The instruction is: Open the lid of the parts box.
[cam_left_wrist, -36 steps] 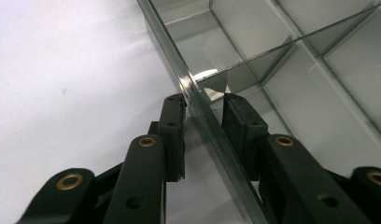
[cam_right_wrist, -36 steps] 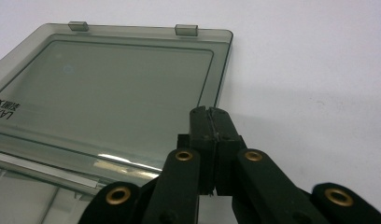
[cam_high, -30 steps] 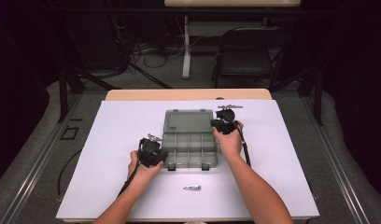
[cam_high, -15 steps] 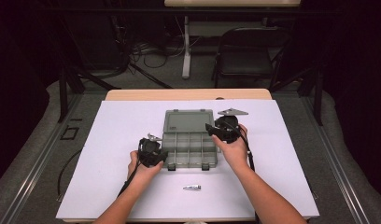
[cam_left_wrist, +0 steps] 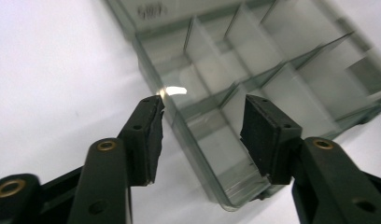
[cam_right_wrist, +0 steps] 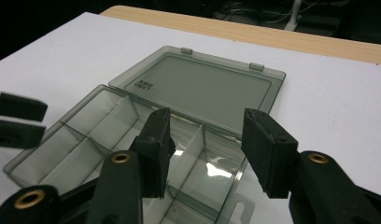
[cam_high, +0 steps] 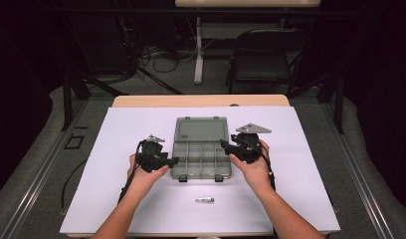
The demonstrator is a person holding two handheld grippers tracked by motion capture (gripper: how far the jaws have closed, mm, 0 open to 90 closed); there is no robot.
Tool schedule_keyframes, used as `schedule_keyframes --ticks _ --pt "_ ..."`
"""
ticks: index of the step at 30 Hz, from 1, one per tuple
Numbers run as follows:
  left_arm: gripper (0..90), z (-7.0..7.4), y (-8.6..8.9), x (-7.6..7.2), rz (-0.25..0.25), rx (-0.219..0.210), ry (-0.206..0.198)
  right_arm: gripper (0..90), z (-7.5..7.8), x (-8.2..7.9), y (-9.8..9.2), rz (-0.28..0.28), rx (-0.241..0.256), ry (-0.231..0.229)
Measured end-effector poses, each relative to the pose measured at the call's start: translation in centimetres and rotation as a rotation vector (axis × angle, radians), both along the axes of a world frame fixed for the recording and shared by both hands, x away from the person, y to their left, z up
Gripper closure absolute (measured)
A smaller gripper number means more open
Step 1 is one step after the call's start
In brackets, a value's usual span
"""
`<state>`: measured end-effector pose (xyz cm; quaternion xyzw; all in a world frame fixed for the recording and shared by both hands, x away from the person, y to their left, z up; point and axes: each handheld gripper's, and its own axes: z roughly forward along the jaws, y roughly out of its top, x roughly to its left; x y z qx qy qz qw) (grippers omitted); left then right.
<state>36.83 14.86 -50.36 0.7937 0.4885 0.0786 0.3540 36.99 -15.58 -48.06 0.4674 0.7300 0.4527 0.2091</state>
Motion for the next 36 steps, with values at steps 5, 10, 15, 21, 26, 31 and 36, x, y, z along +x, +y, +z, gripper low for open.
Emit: schedule_keyframes --ticks 5,10,15,21,26,31,36 --pt "40.3 2.6 0.9 -0.8 -0.03 -0.036 -0.084 49.0 0.3 -1.0 -0.5 0.028 0.016 0.0" --pt "37.8 3.9 1.4 -0.8 -0.093 -0.066 -0.176 45.4 0.5 -1.9 -0.9 0.062 0.003 -0.009" --pt "36.4 4.2 2.0 -1.0 -0.105 -0.039 -0.196 40.4 1.0 -2.6 -1.1 0.123 -0.02 -0.042" --pt "33.1 4.1 2.8 -2.1 -0.154 -0.081 -0.201 34.9 0.9 -3.7 -0.9 0.209 -0.068 -0.063" --pt "29.6 3.8 3.1 -3.6 -0.193 -0.125 -0.22 27.6 0.3 -4.8 -0.4 0.266 -0.083 -0.025" --pt "20.1 2.9 3.2 -4.4 -0.202 -0.151 -0.202 15.7 -0.2 -5.8 0.1 0.296 -0.136 -0.047" --pt "15.0 2.0 3.5 -5.0 -0.232 -0.157 -0.214 11.9 -0.4 -6.3 0.4 0.317 -0.109 -0.048"
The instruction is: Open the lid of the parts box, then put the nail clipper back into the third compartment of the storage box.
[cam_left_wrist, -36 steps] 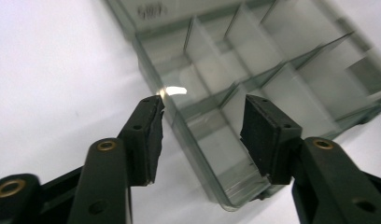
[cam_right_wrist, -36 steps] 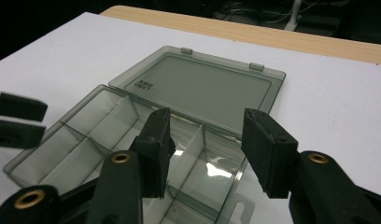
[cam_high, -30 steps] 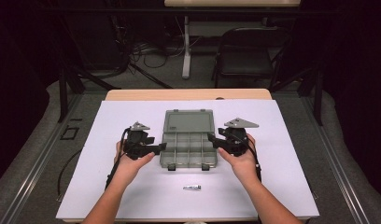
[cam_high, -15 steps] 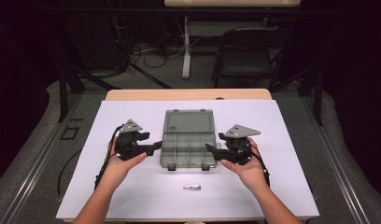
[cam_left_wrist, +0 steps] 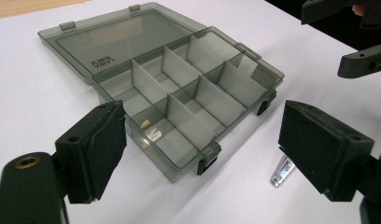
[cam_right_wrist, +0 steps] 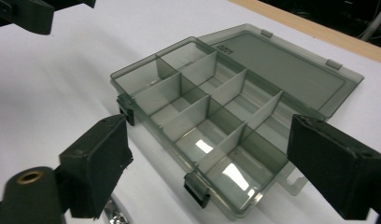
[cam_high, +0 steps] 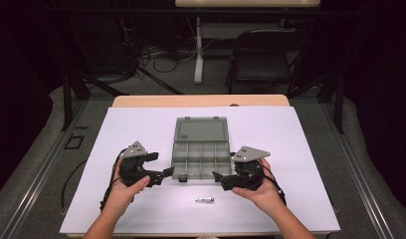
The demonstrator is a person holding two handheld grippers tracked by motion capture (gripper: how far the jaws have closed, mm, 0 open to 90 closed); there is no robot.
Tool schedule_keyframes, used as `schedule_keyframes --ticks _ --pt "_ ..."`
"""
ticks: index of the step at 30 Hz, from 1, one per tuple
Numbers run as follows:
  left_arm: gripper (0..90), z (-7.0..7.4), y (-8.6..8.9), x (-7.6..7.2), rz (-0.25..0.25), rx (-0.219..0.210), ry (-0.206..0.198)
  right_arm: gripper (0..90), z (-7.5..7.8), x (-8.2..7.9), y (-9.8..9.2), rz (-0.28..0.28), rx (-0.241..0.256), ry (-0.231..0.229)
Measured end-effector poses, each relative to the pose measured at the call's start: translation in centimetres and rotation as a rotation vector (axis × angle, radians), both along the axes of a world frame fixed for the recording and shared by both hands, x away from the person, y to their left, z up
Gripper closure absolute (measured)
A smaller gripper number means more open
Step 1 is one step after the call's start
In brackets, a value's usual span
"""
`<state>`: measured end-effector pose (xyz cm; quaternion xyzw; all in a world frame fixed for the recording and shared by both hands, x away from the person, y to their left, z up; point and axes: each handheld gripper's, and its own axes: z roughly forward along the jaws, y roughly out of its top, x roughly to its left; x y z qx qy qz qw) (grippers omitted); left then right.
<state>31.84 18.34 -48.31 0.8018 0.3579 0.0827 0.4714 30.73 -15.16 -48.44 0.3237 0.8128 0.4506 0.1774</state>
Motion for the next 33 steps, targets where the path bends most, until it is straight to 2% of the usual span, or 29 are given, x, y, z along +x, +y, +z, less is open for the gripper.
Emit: schedule_keyframes --ticks 4,12,16,17,25,33 --pt "12.5 -0.5 0.0 -0.3 -0.002 -0.003 -0.015 4.1 -0.5 -0.3 0.3 0.027 -0.006 0.014" --pt "4.1 -1.2 0.2 -1.1 -0.023 -0.017 -0.049 2.1 -1.7 -0.6 0.6 0.037 -0.019 0.028" --pt "0.4 -1.3 -0.3 -1.3 -0.051 0.01 -0.063 0.0 -2.1 -0.8 0.5 0.06 -0.036 0.03" --pt "0.4 -1.4 -0.4 -1.3 -0.051 0.015 -0.068 0.0 -2.4 -0.8 0.6 0.061 -0.03 0.019" --pt "0.4 -1.7 -0.6 -1.4 -0.083 -0.004 -0.048 0.0 -2.9 -1.0 0.7 0.083 -0.048 0.036" --pt "0.4 -1.5 -0.2 -1.4 -0.068 -0.013 -0.042 0.0 -3.1 -1.1 1.6 0.119 -0.064 0.051"
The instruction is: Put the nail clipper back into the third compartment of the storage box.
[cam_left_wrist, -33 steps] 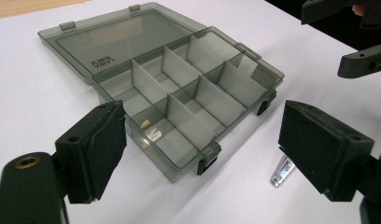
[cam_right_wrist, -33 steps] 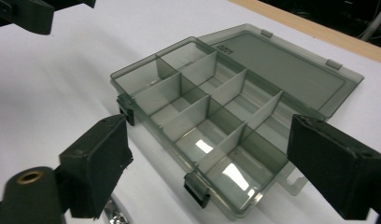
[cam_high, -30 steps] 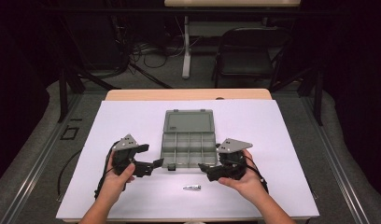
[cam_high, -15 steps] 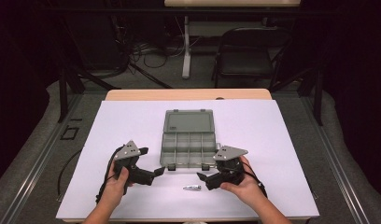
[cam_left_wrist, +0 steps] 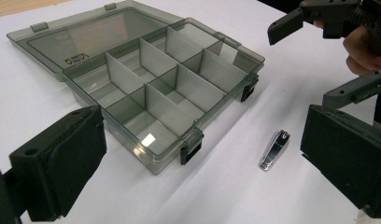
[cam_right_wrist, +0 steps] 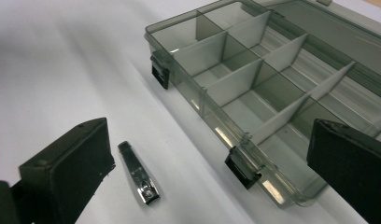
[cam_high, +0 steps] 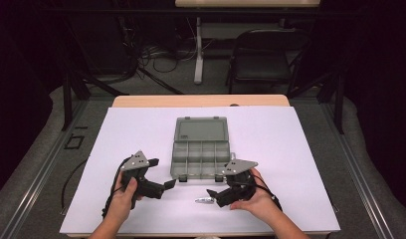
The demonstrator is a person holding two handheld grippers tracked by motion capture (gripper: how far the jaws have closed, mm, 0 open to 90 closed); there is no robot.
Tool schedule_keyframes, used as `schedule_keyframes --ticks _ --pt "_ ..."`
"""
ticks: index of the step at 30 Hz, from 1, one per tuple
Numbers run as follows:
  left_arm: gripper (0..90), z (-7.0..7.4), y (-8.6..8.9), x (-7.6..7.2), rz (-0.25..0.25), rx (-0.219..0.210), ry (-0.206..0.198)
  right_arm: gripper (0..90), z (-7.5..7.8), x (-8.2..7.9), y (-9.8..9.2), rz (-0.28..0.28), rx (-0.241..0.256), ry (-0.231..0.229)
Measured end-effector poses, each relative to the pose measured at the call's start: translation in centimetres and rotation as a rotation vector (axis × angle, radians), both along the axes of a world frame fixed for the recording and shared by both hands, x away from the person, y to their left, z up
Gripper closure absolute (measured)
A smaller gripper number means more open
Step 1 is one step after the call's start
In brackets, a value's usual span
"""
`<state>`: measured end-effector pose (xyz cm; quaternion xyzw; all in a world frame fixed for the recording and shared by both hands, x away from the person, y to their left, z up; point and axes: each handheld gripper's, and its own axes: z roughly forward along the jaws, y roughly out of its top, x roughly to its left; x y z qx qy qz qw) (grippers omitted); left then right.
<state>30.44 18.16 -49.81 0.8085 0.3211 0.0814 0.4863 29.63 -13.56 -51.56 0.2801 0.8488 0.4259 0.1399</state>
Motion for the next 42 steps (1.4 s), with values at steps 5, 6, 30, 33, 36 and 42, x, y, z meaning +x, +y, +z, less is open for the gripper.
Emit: schedule_keyframes --ticks 5,6,30,33,36,42 --pt "0.4 0.0 0.1 0.1 0.007 0.0 0.002 8.7 -0.1 -0.1 0.5 0.029 -0.024 -0.005" --pt "0.4 0.0 0.1 0.1 0.006 0.0 0.002 10.7 -0.2 -0.2 0.6 0.033 -0.025 0.001" --pt "0.3 -0.1 0.2 0.2 0.007 0.002 0.007 42.7 -1.2 -0.3 1.6 0.137 -0.085 0.004" --pt "0.4 -0.1 0.3 0.2 0.009 0.003 0.007 43.7 -1.5 -0.4 1.8 0.16 -0.122 -0.005" --pt "0.4 -0.1 0.3 0.2 0.009 0.004 0.006 44.9 -1.7 -0.5 2.0 0.166 -0.144 0.015" --pt "0.3 -0.2 0.3 0.2 0.009 0.009 0.007 55.3 -2.3 -0.5 2.1 0.192 -0.176 0.049"
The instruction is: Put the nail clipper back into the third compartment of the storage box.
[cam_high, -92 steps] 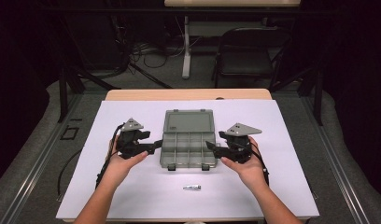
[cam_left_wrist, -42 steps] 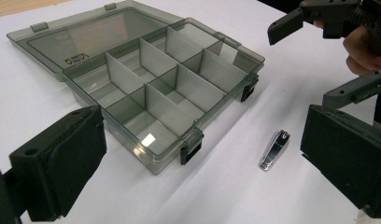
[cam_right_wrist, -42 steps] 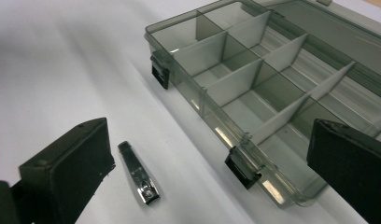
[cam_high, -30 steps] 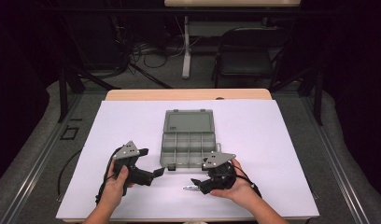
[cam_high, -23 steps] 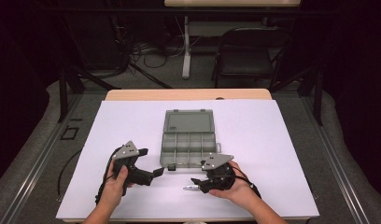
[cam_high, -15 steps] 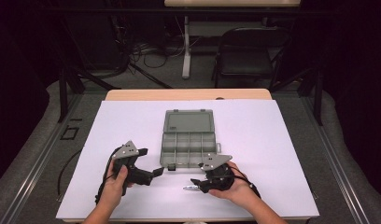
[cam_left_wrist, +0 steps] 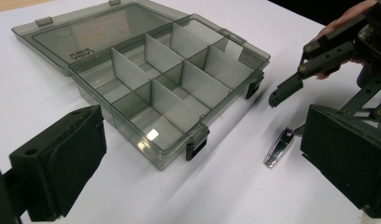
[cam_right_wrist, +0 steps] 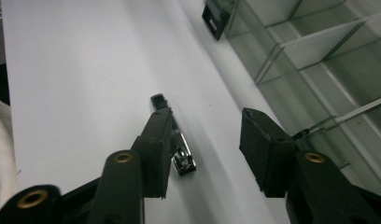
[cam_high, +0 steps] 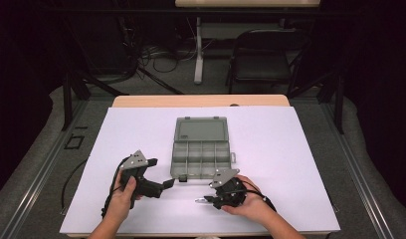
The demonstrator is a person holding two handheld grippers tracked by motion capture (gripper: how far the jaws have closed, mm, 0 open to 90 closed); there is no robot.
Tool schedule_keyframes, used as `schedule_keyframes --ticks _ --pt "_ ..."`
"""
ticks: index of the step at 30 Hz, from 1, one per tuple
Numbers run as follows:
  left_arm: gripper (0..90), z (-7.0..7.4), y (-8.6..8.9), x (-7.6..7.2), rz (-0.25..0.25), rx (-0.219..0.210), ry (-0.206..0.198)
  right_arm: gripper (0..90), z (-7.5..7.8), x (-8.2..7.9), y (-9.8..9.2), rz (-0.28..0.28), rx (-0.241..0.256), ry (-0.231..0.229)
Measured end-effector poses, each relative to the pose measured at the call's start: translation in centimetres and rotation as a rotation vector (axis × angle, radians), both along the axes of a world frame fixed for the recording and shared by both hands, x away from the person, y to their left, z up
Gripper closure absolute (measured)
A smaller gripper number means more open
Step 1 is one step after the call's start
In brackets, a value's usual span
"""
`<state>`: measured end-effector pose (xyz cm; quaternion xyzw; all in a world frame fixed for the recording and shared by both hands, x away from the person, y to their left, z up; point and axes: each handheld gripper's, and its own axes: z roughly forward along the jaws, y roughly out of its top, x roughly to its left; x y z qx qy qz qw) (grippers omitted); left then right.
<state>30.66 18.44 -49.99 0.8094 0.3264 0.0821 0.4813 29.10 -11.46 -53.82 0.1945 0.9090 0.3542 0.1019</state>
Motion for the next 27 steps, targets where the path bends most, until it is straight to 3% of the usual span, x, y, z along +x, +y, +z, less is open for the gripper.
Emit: schedule_keyframes --ticks 11,27 --pt "0.3 -0.04 0.03 0.03 0.002 0.007 0.003 68.0 -0.04 -0.12 -0.23 0.039 -0.056 0.054" --pt "0.3 -0.13 0.09 0.09 0.005 0.008 0.002 71.5 -0.65 0.23 0.24 0.059 -0.103 0.109"
